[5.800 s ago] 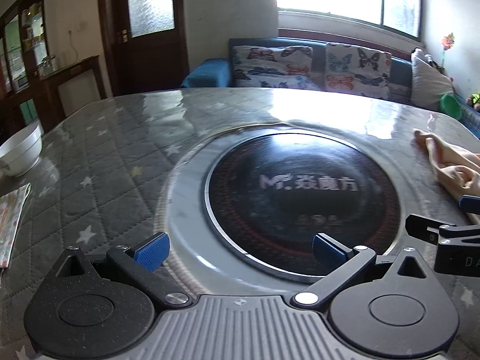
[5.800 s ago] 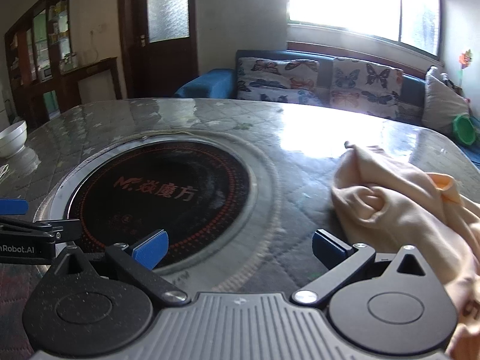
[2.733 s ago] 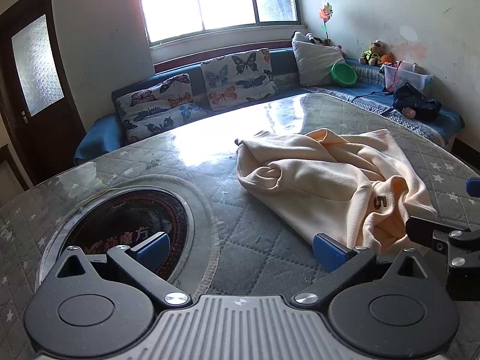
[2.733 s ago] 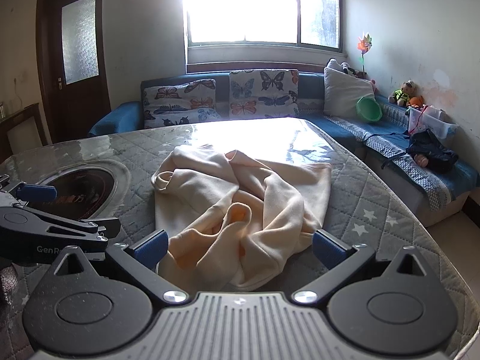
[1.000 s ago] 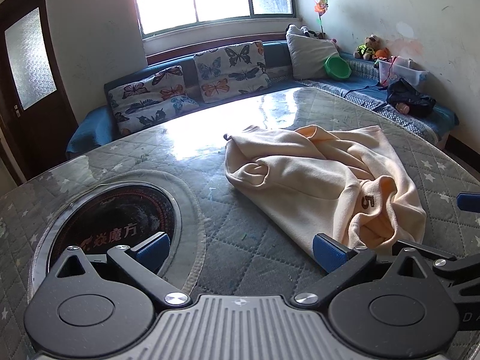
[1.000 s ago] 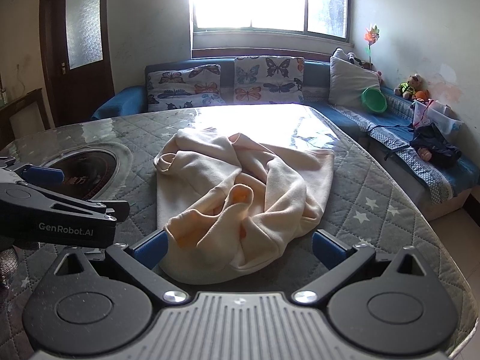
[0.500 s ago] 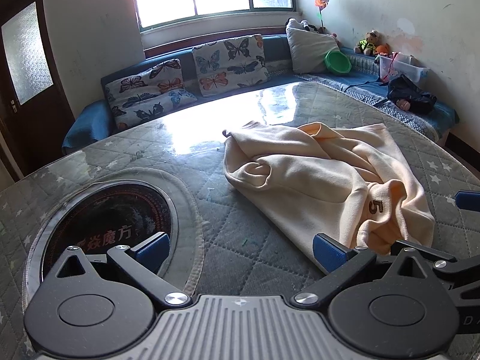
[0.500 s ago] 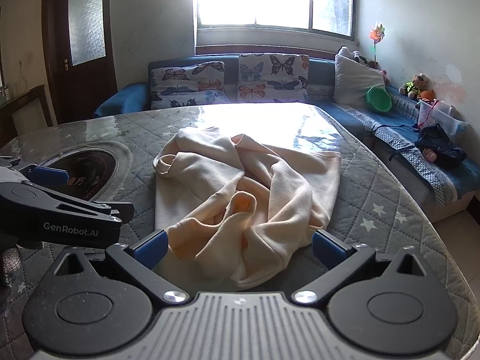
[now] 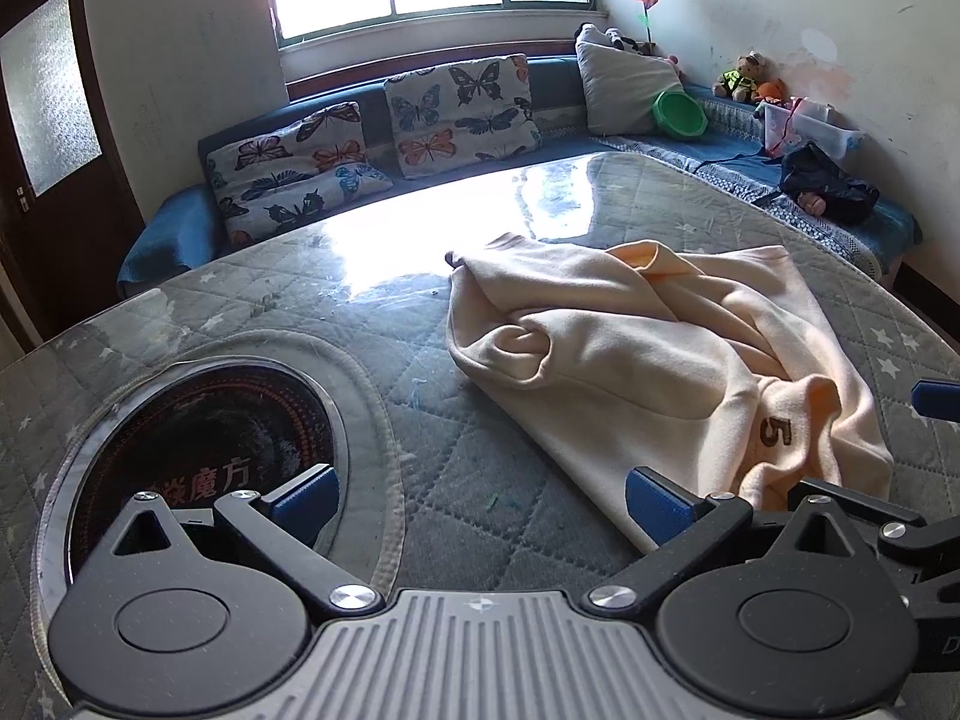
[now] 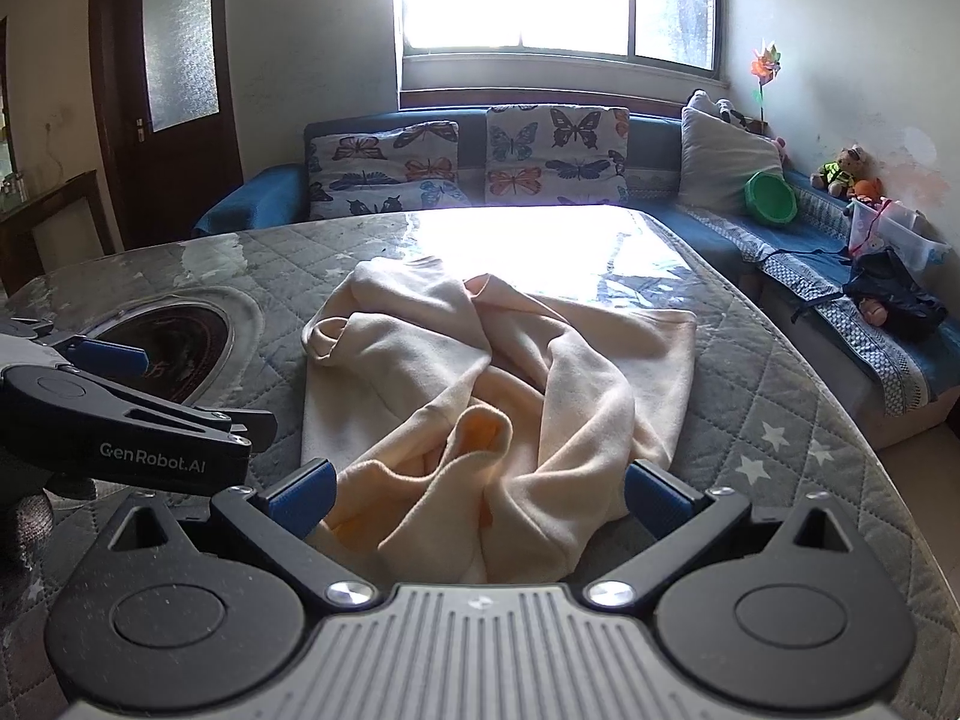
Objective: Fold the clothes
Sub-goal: 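Move both grippers toward the crumpled cream sweatshirt on the table, then grasp the sweatshirt edge with the left gripper and lift it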
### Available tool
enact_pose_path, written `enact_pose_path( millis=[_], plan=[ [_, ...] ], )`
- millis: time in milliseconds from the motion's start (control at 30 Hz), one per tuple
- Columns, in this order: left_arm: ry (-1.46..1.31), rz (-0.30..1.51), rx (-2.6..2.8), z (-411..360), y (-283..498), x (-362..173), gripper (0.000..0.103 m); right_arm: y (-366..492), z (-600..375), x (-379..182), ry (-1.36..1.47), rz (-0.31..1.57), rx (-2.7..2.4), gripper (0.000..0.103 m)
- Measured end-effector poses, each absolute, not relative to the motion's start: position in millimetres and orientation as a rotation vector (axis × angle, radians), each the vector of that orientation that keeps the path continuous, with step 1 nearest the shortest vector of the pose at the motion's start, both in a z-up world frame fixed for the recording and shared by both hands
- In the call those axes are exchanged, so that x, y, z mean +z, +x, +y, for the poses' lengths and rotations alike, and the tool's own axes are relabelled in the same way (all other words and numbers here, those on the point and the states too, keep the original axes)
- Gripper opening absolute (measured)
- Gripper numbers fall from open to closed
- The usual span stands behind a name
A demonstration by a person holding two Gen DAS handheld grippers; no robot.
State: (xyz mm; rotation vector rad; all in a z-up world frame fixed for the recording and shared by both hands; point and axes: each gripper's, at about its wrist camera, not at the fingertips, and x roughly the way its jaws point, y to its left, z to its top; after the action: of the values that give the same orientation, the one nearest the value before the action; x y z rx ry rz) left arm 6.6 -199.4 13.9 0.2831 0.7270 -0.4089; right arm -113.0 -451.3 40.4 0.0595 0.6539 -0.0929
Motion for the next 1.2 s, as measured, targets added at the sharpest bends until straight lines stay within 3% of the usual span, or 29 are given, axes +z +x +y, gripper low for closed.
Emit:
enact_pose_path(
  millis=[567,833,1133,1200],
  plan=[
    [0.244,0.713,-0.455,-207,34,25,0.102,-86,-472,47,0.089,0.657,-0.07,0.102],
    [0.212,0.735,-0.579,-225,40,32,0.082,-84,-479,43,0.113,0.669,-0.032,0.089],
    [0.215,0.771,-0.721,-265,41,25,0.07,-92,-508,41,0.143,0.672,-0.087,0.086],
    [0.216,0.786,-0.741,-275,41,20,0.061,-94,-515,40,0.144,0.673,-0.108,0.086]
  ],
)
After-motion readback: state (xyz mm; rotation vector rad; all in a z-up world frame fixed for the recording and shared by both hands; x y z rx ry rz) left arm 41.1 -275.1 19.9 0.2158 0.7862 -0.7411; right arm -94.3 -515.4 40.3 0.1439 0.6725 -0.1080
